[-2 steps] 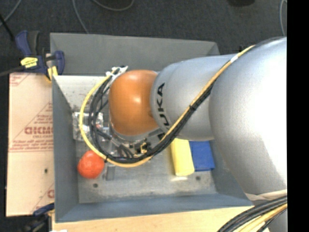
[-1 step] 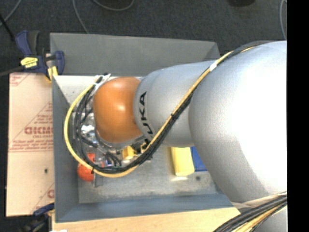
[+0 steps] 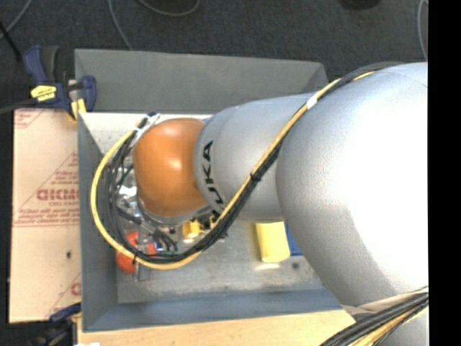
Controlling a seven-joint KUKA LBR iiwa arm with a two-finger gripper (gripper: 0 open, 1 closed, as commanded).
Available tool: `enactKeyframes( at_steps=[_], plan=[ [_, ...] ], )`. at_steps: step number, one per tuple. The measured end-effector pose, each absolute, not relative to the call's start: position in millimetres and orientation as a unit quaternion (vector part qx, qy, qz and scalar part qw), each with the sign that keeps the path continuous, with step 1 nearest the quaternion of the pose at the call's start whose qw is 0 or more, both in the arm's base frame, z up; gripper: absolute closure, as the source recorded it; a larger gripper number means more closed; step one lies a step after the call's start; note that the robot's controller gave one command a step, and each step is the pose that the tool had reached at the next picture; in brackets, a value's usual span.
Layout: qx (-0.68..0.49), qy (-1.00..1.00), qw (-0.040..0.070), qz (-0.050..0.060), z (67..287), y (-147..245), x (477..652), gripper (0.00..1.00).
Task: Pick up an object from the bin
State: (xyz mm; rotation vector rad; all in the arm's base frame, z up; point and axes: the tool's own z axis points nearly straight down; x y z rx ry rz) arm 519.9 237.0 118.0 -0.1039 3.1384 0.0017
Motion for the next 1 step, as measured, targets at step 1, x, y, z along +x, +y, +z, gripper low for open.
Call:
enactKeyframes(
  at_steps=[1],
  plan=[
    [-0.171,0.985,0.003,0.001,86.0,219.8,564.9,1.00]
  ],
)
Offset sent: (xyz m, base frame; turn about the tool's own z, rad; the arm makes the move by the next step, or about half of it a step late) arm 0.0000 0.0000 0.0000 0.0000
